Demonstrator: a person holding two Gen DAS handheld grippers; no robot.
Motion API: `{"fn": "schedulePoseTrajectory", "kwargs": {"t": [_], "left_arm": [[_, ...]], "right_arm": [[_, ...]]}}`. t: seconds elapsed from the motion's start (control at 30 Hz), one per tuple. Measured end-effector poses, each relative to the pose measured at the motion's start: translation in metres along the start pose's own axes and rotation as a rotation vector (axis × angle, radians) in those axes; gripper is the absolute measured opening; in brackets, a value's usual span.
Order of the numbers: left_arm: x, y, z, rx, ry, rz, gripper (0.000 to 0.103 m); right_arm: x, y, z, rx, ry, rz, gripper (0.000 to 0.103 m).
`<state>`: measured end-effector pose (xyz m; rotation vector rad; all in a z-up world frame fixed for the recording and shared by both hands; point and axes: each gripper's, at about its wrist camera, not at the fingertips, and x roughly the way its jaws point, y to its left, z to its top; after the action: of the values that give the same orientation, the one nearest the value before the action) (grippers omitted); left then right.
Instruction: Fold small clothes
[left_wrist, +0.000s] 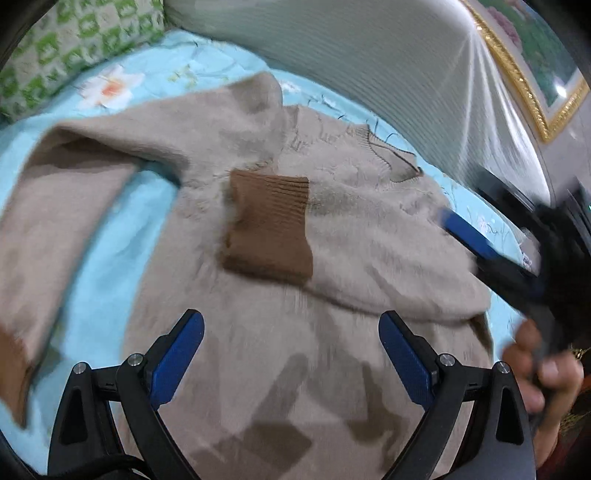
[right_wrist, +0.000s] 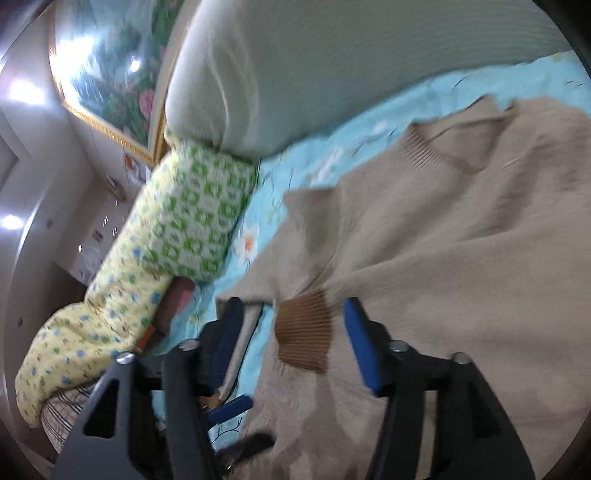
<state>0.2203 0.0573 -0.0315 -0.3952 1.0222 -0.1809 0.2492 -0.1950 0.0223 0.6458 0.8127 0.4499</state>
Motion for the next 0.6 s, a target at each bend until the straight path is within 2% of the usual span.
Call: {"fn": "schedulePoseTrajectory", "kwargs": {"t": [0.13,0.2,0.23,0.3,0.37,0.4,0.47,0.53,0.6], "left_arm": [[0.031,0.006,0.025,-0.048,0.019,-0.013,0.096],[0.043,0.008,0.036,-0.073,0.002,-0.028,0.094],[0.046,0.007,0.040,-0.078,-0.020,-0.037,0.090],[0.052,0.002,0.046,-0.065,-0.055,-0.060,0.066],[0.064,-0.005,0.053,-0.045,-0.033,-0.082,0.010],[0.068,-0.008,0.054,-0.036,-0.020,-0.104,0.006],[0.064,-0.018,0.053,0.004,-0.042,-0.098,0.006],[0.040,-0.027,0.058,0.072,-0.138,-0.051,0.006],[0.017,-0.014,0.070,0.072,-0.228,-0.028,0.006]], "right_arm": [[-0.061,-0.030,0.001,0.043,-0.067,-0.070,0.060],[-0.088,-0.043,-0.002,0.064,-0.101,-0.101,0.060],[-0.103,-0.049,-0.004,0.075,-0.122,-0.120,0.060],[-0.126,-0.060,-0.009,0.095,-0.156,-0.155,0.061],[-0.144,-0.071,-0.013,0.122,-0.187,-0.184,0.063],[-0.151,-0.075,-0.013,0.127,-0.198,-0.193,0.063],[-0.161,-0.084,-0.011,0.126,-0.218,-0.223,0.063],[-0.169,-0.093,-0.004,0.131,-0.230,-0.263,0.063],[-0.177,-0.103,0.005,0.122,-0.240,-0.320,0.063]]}}
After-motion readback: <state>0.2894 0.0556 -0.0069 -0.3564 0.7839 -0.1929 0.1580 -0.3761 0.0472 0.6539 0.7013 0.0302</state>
